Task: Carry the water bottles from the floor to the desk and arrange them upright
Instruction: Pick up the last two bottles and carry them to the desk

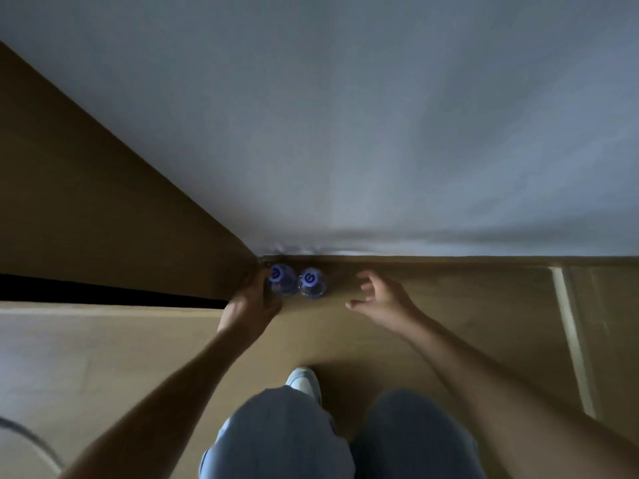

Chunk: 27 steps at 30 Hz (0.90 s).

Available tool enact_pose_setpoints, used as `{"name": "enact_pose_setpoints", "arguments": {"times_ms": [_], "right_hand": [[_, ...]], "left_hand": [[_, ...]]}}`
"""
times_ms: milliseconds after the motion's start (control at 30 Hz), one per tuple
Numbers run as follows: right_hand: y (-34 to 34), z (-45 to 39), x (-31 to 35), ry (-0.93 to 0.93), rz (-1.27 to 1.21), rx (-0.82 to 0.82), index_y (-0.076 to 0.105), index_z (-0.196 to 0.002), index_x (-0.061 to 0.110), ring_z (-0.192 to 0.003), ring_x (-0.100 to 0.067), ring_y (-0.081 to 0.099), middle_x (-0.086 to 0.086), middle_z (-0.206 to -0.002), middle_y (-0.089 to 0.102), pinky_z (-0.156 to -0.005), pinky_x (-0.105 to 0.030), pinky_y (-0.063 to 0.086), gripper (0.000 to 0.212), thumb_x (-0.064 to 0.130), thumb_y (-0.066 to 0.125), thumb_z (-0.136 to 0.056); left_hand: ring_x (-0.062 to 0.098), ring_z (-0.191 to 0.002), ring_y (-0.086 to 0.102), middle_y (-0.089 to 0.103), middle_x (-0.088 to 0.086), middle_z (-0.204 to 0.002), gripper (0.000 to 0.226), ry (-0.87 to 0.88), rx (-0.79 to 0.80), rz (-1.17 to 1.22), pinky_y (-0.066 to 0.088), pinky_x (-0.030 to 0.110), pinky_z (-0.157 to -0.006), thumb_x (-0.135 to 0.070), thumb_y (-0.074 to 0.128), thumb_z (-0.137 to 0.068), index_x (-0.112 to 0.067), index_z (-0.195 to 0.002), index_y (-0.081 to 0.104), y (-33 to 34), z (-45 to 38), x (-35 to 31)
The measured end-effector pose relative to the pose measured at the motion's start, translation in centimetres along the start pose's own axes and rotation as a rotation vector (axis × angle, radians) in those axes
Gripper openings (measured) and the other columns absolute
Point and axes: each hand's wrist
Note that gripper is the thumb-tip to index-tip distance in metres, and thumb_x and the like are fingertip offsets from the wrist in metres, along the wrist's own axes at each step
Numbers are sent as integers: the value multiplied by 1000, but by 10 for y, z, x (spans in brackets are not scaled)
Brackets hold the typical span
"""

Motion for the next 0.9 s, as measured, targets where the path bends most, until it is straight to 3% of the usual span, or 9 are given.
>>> {"name": "enact_pose_setpoints", "arguments": {"times_ms": [100, 167, 267, 333, 433, 500, 600, 767, 900], "right_hand": [[30, -53, -15, -71, 41, 50, 47, -133, 22, -115, -17, 56, -2, -132, 57, -94, -32, 49, 66, 31, 79, -77], [49, -81, -19, -133, 59, 92, 45, -137, 21, -120, -17, 55, 0, -134, 57, -99, -34, 47, 75, 31, 83, -73], [70, -115, -20, -194, 19, 152, 44, -136, 18, -117, -14, 56, 5, -127, 58, -97, -31, 47, 82, 21, 88, -66], [81, -132, -25, -211, -17, 164, 49, -129, 20, -110, -14, 60, 3, -120, 64, -95, -30, 50, 80, 14, 91, -61], [91, -150, -35, -249, -7, 161, 55, -95, 40, -87, 8, 59, 26, -91, 63, -75, -6, 48, 61, 19, 95, -53], [97, -157, -40, -252, -28, 158, 55, -88, 48, -88, 6, 61, 27, -88, 62, -83, -16, 52, 63, 22, 96, -48], [106, -163, -42, -258, -45, 162, 56, -91, 51, -100, -10, 63, 22, -97, 64, -94, -36, 52, 67, 29, 95, -41], [105, -154, -44, -315, 20, 33, 58, -98, 53, -83, 7, 61, 29, -83, 62, -71, -8, 45, 71, 35, 96, -40], [88, -116, -43, -326, 1, -8, 67, -105, 26, -95, -13, 68, 7, -101, 72, -86, -36, 56, 62, 23, 95, -50]], "left_hand": [[27, -109, 58, 54, 8, -128, 69, 1, -25, 128, 53, 39, -84, -12, 76, -76, -22, -136, 44, 34, -29, 32], [25, -108, 60, 58, 2, -120, 72, 19, -80, 309, 55, 46, -82, -3, 79, -72, -38, -126, 48, 51, -43, 45], [3, -107, 60, 62, -20, -109, 87, 47, -118, 486, 52, 36, -88, 10, 81, -63, -60, -107, 53, 65, -60, 59], [12, -111, 60, 63, -10, -114, 82, 40, -117, 545, 52, 41, -93, 15, 81, -59, -42, -113, 56, 75, -68, 64], [32, -120, 55, 57, 20, -125, 74, 36, -74, 594, 47, 46, -101, 23, 77, -58, 1, -123, 51, 84, -81, 69], [36, -123, 52, 53, 27, -129, 76, 38, -70, 579, 49, 30, -98, 29, 72, -58, 10, -126, 46, 90, -85, 71], [27, -117, 52, 52, 27, -129, 75, 30, -105, 555, 47, 9, -84, 31, 70, -59, 11, -127, 45, 95, -86, 73], [17, -110, 56, 59, -3, -114, 69, 20, -96, 509, 48, 10, -79, 9, 81, -64, -10, -123, 53, 97, -78, 78], [12, -97, 63, 62, -13, -102, 70, 49, -93, 402, 47, 3, -75, -4, 89, -58, -25, -117, 56, 87, -49, 68]]}}
Point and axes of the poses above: each hand's wrist, its own z-axis away from the middle knuckle, its own y-axis out of the palm, x = y × z
